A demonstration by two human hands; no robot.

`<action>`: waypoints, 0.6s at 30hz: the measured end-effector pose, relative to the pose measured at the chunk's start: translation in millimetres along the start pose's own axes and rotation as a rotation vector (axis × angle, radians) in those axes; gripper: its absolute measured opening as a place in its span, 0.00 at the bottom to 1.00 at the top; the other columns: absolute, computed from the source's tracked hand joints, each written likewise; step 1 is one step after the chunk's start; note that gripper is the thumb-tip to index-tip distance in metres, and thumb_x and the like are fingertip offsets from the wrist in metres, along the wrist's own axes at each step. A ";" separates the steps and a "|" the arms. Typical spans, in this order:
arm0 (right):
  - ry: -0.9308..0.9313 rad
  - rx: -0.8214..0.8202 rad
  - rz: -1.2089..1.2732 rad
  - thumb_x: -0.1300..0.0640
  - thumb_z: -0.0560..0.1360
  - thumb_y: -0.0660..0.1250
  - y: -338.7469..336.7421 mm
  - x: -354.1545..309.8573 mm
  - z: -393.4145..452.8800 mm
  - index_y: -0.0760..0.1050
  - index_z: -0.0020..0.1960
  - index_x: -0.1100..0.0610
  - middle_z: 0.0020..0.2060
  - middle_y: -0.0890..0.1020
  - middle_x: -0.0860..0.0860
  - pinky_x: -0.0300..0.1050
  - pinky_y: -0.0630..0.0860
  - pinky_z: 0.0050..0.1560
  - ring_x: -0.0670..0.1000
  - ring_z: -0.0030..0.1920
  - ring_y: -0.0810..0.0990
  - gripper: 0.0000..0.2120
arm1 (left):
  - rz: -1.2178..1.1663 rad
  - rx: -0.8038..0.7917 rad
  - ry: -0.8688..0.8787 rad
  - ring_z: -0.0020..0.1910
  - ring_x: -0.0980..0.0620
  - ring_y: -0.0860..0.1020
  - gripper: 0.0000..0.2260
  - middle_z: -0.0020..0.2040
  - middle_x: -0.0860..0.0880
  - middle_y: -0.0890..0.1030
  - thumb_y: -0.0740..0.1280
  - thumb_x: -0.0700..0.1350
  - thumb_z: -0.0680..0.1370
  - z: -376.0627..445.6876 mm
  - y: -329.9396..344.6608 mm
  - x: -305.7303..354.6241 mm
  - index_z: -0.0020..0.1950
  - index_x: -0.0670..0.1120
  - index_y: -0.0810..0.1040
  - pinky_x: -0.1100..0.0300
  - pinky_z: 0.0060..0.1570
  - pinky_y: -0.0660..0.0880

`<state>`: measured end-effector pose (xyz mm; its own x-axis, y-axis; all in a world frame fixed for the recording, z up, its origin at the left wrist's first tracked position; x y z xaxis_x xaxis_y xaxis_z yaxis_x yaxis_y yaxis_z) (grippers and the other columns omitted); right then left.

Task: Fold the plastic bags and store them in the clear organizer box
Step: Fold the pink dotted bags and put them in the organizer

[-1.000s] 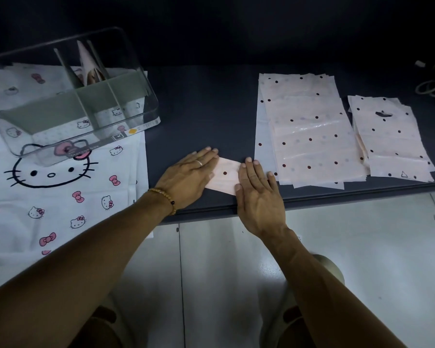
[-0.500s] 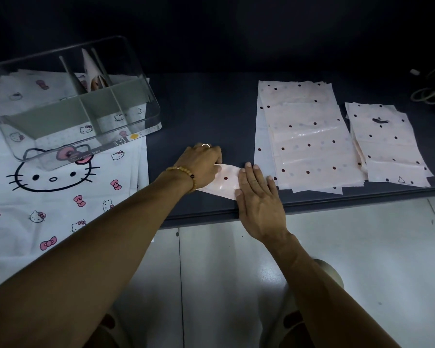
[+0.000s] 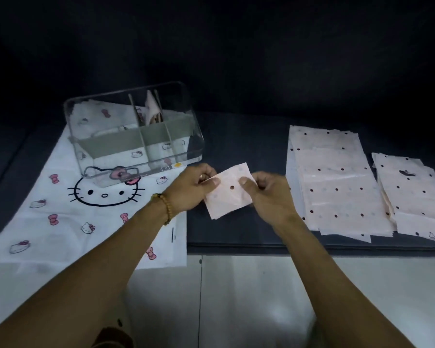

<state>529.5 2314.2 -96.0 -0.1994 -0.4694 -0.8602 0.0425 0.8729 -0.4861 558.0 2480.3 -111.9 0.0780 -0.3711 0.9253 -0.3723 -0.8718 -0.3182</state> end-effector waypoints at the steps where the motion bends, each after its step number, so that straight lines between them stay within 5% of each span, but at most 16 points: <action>1: -0.032 0.004 -0.031 0.55 0.76 0.68 3.6 -13.2 6.5 0.79 0.38 0.59 0.33 0.82 0.53 0.47 0.76 0.32 0.53 0.33 0.79 0.11 | -0.030 0.044 0.003 0.34 0.59 0.73 0.08 0.36 0.51 0.76 0.64 0.39 0.79 -0.8 -11.2 -0.6 0.40 0.49 0.73 0.68 0.36 0.70; 6: -0.098 -0.102 0.048 0.55 0.74 0.70 37.3 -67.0 40.5 0.78 0.35 0.55 0.25 0.79 0.47 0.36 0.71 0.26 0.43 0.25 0.75 0.10 | -0.200 0.308 -0.019 0.33 0.57 0.72 0.08 0.35 0.51 0.75 0.64 0.39 0.79 4.1 -75.1 -9.0 0.41 0.47 0.73 0.69 0.32 0.70; 10: -0.146 0.014 0.024 0.58 0.75 0.69 52.4 -95.7 70.9 0.79 0.37 0.54 0.31 0.82 0.48 0.46 0.78 0.34 0.51 0.33 0.81 0.08 | -0.280 0.508 -0.021 0.34 0.59 0.77 0.05 0.37 0.51 0.78 0.69 0.44 0.76 18.8 -126.3 -12.8 0.42 0.46 0.75 0.64 0.33 0.75; 14: -0.142 0.203 0.036 0.59 0.75 0.68 55.7 -104.1 93.2 0.78 0.36 0.55 0.32 0.82 0.51 0.42 0.78 0.34 0.51 0.33 0.81 0.09 | 0.023 0.828 -0.080 0.44 0.49 0.78 0.13 0.44 0.46 0.79 0.73 0.51 0.71 40.5 -178.7 -18.1 0.45 0.47 0.73 0.56 0.48 0.76; 18: -0.169 0.321 -0.003 0.57 0.76 0.67 59.9 -108.1 104.7 0.76 0.37 0.52 0.31 0.80 0.46 0.31 0.73 0.30 0.45 0.33 0.79 0.08 | 0.281 0.868 -0.223 0.55 0.46 0.73 0.27 0.55 0.45 0.73 0.73 0.59 0.67 70.4 -190.9 -25.5 0.57 0.45 0.71 0.52 0.53 0.74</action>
<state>656.1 2403.2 -48.3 -0.0369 -0.5108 -0.8589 0.3523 0.7977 -0.4895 692.2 2633.7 -89.2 0.2993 -0.5785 0.7588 0.4088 -0.6408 -0.6498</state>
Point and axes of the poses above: each hand's wrist, its own z-axis towards the middle knuckle, its own y-axis out of the palm, x = y × z, the point moved 8 cm from there along z, towards the middle knuckle
